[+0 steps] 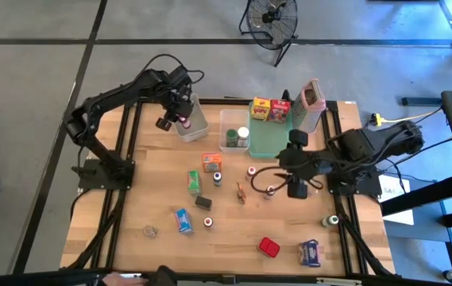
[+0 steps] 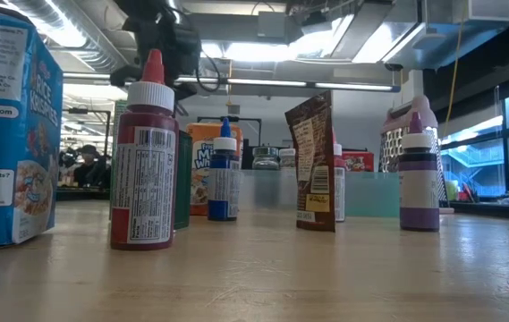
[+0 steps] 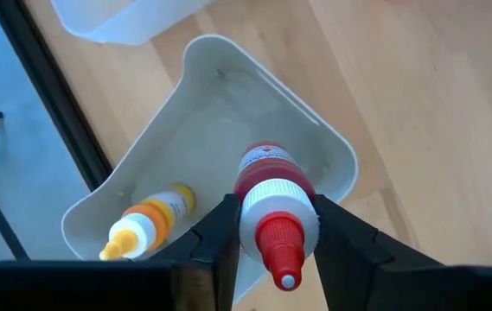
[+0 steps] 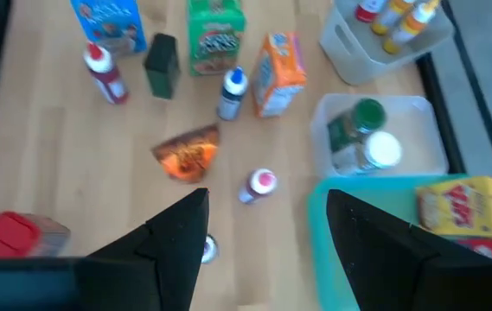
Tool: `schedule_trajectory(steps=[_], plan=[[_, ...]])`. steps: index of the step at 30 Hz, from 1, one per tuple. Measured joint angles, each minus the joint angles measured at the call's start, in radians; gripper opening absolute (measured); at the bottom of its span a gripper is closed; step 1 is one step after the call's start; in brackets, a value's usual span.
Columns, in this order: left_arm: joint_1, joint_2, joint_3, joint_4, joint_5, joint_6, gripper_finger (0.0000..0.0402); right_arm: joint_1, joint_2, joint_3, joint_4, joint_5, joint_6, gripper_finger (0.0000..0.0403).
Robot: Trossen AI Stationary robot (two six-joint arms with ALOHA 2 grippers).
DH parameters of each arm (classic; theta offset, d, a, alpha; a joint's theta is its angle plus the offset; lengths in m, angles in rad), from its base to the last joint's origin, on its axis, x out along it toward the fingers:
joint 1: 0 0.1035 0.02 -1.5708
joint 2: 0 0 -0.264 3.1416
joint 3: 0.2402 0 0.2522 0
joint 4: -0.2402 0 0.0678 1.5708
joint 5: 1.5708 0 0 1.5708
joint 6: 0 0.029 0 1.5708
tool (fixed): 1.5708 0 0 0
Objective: Pick & Place Kitchen Items
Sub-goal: Put the red food coloring bottle into the gray bin
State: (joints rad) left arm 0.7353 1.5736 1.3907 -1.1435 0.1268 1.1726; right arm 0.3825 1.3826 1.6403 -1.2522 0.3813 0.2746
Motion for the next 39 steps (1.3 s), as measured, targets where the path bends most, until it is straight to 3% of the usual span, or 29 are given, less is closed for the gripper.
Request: schedule_trajectory(steps=[5,19,39], plan=[[0.000,0.014,0.000,0.000,0.000,0.061,0.0114,-0.043,-0.007,0.000,-0.047,-0.017,-0.054,0.0238],[0.001,0.141,0.000,0.020,-0.090,0.054,0.0114,-0.123,-0.012,0.000,-0.091,-0.097,-0.130,0.0238],[0.099,0.210,0.000,0.095,-0.109,0.016,0.0114,-0.146,-0.011,0.000,-0.073,-0.097,-0.134,0.0238]])
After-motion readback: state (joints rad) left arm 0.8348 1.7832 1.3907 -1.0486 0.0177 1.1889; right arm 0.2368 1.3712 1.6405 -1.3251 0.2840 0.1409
